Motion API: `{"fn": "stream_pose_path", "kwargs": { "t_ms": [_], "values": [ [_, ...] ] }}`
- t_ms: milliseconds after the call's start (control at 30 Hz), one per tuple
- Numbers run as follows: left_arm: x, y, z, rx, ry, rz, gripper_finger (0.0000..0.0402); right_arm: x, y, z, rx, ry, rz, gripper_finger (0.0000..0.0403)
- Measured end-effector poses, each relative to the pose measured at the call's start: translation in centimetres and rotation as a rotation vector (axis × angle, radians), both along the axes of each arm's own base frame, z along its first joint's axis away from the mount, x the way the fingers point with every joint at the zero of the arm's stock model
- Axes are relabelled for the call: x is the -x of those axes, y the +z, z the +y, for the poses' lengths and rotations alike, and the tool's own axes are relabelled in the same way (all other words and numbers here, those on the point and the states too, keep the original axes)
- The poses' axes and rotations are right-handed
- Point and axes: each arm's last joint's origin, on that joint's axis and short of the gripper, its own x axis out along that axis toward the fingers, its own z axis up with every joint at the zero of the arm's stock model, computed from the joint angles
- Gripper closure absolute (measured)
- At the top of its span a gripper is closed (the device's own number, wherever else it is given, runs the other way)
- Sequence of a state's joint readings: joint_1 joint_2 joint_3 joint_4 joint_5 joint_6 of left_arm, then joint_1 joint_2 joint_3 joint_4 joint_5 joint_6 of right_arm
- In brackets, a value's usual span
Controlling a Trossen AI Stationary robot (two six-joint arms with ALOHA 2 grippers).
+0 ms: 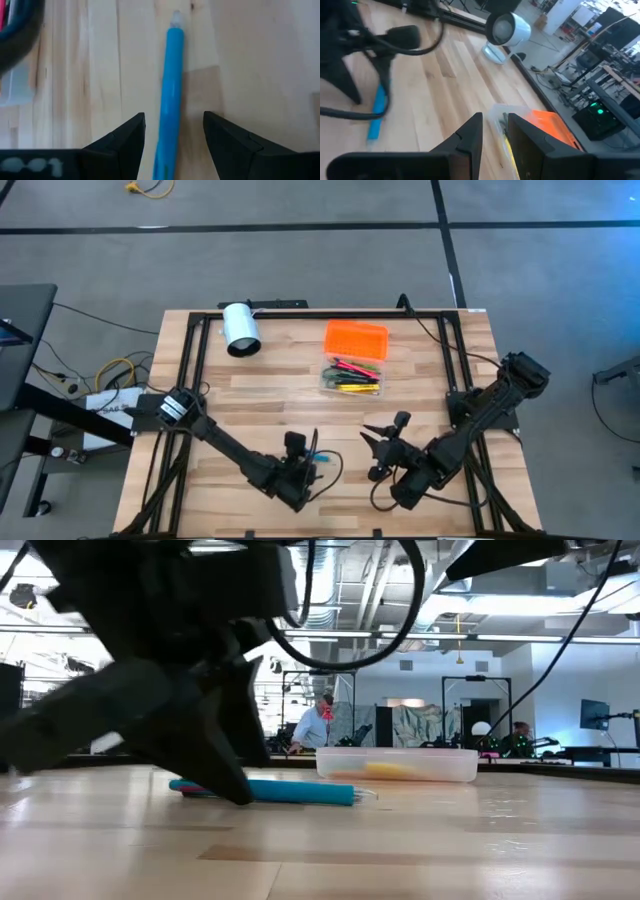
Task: Pick & place school supplies into a supply box
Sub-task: Put the blue pen into the supply box
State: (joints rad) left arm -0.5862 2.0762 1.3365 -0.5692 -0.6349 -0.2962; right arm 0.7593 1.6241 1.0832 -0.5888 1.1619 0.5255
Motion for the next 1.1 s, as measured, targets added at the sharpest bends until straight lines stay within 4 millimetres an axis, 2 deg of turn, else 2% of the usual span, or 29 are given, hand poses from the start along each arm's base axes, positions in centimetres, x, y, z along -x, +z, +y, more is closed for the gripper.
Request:
{"fn": "stream_pose_path", "kwargs": {
  "t_ms": [133,367,600,867,1100],
  "values": [
    [-0.8,0.0,1.2,0.025,0.023,0.015,0.0210,0.6,-0.5,1.0,0.003,0.044,0.020,0.0317],
    [-1.8,0.2,2.8,0.134,0.028,0.063,0.0210,3.2,-2.9,3.2,0.011,0.154,0.030,0.0317],
    [-2.9,0.1,4.7,0.256,0.008,0.129,0.0210,5.5,-5.3,4.5,-0.134,0.277,0.004,0.0317],
    [-3.6,0.1,5.6,0.307,-0.016,0.131,0.0210,7.5,-8.1,4.2,-0.258,0.362,-0.031,0.0317],
    [-3.9,0.0,6.4,0.408,-0.026,0.172,0.0238,7.7,-8.6,4.0,-0.298,0.365,-0.064,0.0317]
  ]
}}
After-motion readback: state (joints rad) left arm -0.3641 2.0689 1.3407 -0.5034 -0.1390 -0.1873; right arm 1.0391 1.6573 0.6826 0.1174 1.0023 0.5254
